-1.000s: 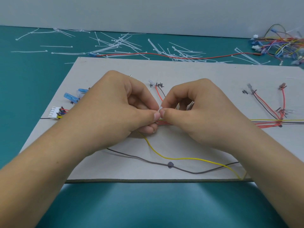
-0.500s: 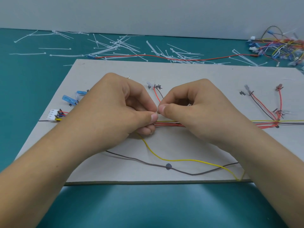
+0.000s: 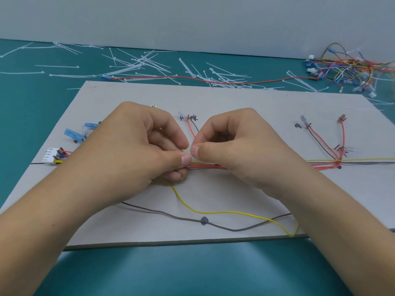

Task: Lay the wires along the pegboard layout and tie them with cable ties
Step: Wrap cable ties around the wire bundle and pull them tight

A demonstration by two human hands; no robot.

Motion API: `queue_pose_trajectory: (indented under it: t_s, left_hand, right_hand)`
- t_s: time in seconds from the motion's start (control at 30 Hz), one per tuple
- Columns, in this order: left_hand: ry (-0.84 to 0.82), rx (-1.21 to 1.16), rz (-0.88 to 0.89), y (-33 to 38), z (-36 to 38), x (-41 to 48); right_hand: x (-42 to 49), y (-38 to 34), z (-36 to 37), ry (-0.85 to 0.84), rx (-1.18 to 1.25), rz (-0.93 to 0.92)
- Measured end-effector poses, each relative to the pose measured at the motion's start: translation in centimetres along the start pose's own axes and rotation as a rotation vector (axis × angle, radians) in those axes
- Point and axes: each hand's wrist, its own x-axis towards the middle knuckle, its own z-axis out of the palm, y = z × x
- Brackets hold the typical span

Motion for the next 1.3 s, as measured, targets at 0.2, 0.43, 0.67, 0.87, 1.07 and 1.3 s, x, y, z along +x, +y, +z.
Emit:
queue_pose_trajectory:
  t_s: [0.2,0.43,0.67,0.87,1.07,1.3]
  left_hand:
    - [0.006,-0.017,-0.009,-0.11,0.05,0.06]
    - [-0.015,-0.013,-0.001,-0.18,0.01,0.11]
    - [-0.035,0.023,0.042,-0.63,-0.13,0.27]
    - [-0.03,0.03,0.064,-0.74,-0.19,0.41]
    - [-0.036,0.06,0.098,-0.92,-0.33,0.39]
    - [-0.006,0.155,0.14,-0.7,-0.87,0.52]
  right_hand:
    - [0.04,0.1,0.01,-0.006,-0.012,-0.026]
    - [0.15,0.23,-0.07,-0.013,0.006,-0.049]
    - [-0.07,0.23,-0.16,-0.018,0.058,-0.044]
    - [-0.26,0.18,-0.22,-0.008,0.072,-0.089]
    - [-0.17,0.17,-0.18,0.003,0.036,-0.123]
    - [-0.16,0.1,-0.07,0.008,-0.052,-0.185]
